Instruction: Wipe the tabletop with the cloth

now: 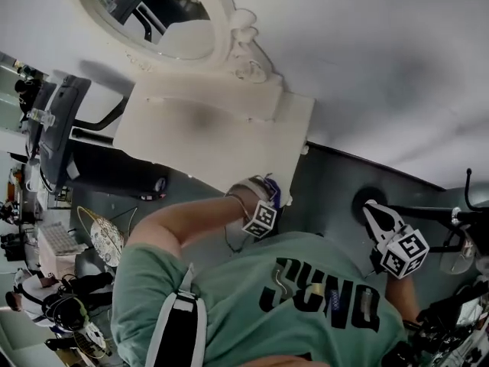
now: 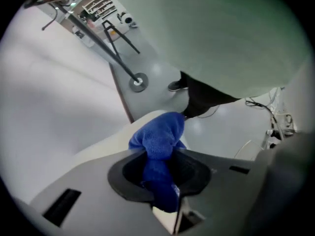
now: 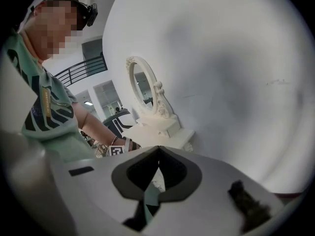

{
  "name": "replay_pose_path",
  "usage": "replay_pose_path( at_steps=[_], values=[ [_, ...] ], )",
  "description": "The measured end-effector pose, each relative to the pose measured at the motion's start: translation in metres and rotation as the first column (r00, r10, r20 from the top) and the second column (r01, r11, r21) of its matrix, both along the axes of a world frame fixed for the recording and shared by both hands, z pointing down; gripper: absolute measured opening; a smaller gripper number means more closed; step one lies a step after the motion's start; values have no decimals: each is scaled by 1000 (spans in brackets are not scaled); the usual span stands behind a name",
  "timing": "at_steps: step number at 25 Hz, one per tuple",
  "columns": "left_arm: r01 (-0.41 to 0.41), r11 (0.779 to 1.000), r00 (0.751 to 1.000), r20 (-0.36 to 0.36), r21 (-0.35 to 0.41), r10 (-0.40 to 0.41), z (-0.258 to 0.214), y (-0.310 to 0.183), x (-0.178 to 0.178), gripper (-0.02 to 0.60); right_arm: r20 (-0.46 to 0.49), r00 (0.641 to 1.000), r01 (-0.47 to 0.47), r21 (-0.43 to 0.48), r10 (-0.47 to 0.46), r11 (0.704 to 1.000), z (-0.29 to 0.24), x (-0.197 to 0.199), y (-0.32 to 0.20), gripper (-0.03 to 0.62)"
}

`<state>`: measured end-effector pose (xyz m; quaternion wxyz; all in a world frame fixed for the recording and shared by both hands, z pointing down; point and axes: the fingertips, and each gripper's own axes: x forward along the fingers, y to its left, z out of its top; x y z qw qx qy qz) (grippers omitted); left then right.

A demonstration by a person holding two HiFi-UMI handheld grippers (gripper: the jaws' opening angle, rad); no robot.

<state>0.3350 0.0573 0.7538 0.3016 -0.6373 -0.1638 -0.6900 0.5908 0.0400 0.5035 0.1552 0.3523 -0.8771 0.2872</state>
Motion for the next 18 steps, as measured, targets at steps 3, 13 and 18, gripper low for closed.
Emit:
replay_pose_path(
  at_steps=[3, 13, 18],
  values=[
    [8, 988, 999, -49, 156, 0, -23, -122, 33, 97, -23, 996, -92, -24, 91, 995, 2, 15, -1, 12],
    [-132, 935, 989, 112, 328, 100, 6, -376, 112, 97, -59, 858, -514, -68, 510, 855, 17, 28, 18, 12],
    [-164, 931, 981, 153, 327, 119, 28, -378, 116, 97, -94, 815, -579, -89, 572, 810, 14, 14, 37, 12]
  ],
)
